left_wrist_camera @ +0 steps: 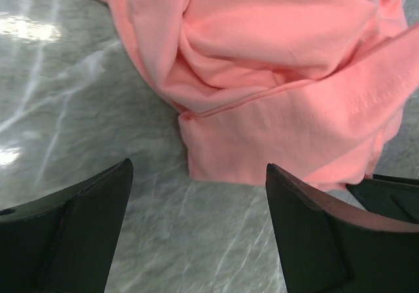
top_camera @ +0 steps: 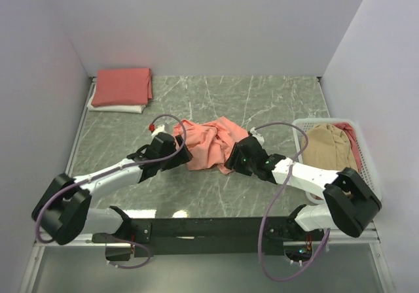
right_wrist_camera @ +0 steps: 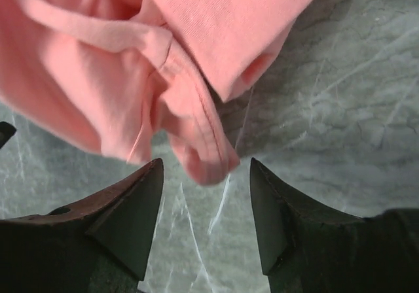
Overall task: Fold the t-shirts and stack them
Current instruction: Flatten the tshirt out
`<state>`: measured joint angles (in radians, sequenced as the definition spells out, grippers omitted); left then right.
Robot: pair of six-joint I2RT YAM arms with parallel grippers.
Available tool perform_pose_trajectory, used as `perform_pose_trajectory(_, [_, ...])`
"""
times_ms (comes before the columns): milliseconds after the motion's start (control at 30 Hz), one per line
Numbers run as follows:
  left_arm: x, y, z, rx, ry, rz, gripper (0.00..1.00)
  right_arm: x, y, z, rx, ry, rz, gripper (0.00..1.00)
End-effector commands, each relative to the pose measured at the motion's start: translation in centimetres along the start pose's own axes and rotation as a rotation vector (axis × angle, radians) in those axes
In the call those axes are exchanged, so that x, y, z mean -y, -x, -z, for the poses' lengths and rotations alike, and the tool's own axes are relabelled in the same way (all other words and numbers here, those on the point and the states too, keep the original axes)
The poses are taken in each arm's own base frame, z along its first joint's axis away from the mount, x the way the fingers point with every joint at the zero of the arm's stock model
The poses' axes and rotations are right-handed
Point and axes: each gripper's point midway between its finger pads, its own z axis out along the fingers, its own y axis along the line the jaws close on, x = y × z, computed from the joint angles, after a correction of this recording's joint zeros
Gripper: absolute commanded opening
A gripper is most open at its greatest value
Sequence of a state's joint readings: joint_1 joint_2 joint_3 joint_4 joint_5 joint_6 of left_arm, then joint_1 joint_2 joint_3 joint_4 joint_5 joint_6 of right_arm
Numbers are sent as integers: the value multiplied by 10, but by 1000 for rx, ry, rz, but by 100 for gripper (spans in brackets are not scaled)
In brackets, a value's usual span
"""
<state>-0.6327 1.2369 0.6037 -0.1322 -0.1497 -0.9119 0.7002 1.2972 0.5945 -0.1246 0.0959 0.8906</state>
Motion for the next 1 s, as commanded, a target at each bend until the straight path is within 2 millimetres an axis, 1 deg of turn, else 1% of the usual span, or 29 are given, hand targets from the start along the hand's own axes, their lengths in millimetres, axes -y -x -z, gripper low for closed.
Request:
perform_pose_trajectory(0, [36, 9, -11, 26, -136, 56, 87, -20, 18, -10, 75, 37, -28, 61])
perform_pose_trajectory(33, [38, 5, -18, 18, -145, 57, 87, -20, 19, -11, 78, 32, -25, 60])
perform_pose_trajectory(67, [40, 0, -20, 3, -153, 55, 87, -16, 16, -16, 69, 14, -19, 59])
perform_pose_trajectory(100, [40, -4, -27, -10, -145, 50, 86, -17, 17, -17, 69, 12, -17, 56])
perform_pose_trajectory(167, [41, -7, -33, -19, -133, 42, 85, -19, 15, -20, 59, 12, -13, 51])
perform_pose_trajectory(200, [44, -6, -36, -13, -133, 37, 83, -18, 14, -21, 53, 9, -12, 44])
perform_pose_trajectory(267, [40, -10, -43, -21, -115, 31, 74, -19, 14, -20, 53, 12, -13, 34])
perform_pose_trajectory(300, [45, -7, -45, -15, -125, 26, 67, -18, 16, -19, 57, 6, -13, 17])
perform_pose_trajectory(333, [44, -9, -48, -22, -122, 11, 48, -19, 19, -19, 65, -1, -11, 8])
perform_pose_trajectory(367, [45, -6, -49, -14, -120, 5, 38, -15, 20, -16, 66, -22, -3, 1])
perform_pose_trajectory(400, [50, 0, -47, -6, -120, -2, 28, -13, 23, -13, 78, -39, 3, 0])
perform_pose_trajectory(433, [51, 9, -42, 21, -110, -13, 9, -15, 30, -10, 95, -48, 12, 0])
perform_pose_trajectory(467, [54, 18, -38, 42, -107, -15, 1, -9, 36, -2, 119, -84, 21, 0])
perform_pose_trajectory(500, [62, 32, -25, 71, -108, -20, 1, -9, 45, 3, 142, -98, 22, 0])
perform_pose_trajectory(533, [61, 43, -18, 109, -83, -34, 1, -6, 52, 9, 161, -114, 34, 0])
perform_pose_trajectory(567, [60, 54, -10, 138, -71, -34, 1, -1, 59, 21, 180, -132, 39, 0])
perform_pose_trajectory(600, [66, 69, 1, 169, -72, -33, 1, 6, 72, 28, 217, -160, 30, 0])
perform_pose_trajectory(633, [63, 79, 18, 190, -60, -39, 1, 5, 83, 38, 246, -163, 24, 0])
perform_pose_trajectory(667, [56, 97, 28, 233, -31, -25, 1, 10, 93, 53, 267, -172, 34, 0])
perform_pose_trajectory(700, [62, 118, 51, 292, -64, -7, 1, 13, 112, 65, 314, -185, 13, 0])
perform_pose_trajectory(733, [56, 127, 62, 307, -50, -11, 1, 17, 123, 75, 340, -196, 22, 0])
perform_pose_trajectory(767, [48, 146, 74, 346, -47, 15, 1, 21, 132, 90, 365, -206, 18, 0])
perform_pose_trajectory(800, [54, 168, 101, 417, -85, 23, 1, 21, 155, 108, 431, -217, -3, 0])
perform_pose_trajectory(833, [52, 179, 114, 446, -88, 29, 1, 22, 166, 119, 459, -225, 13, 0])
perform_pose_trajectory(867, [44, 193, 127, 480, -72, 44, 1, 22, 174, 132, 482, -230, 14, 0])
perform_pose_trajectory(900, [53, 211, 153, 540, -108, 49, 1, 11, 192, 151, 532, -206, 10, 0])
perform_pose_trajectory(933, [55, 220, 165, 568, -111, 37, 1, 9, 202, 162, 556, -207, 29, 0])
perform_pose_trajectory(967, [62, 234, 185, 610, -122, 40, 1, 6, 210, 173, 574, -204, 39, 0])
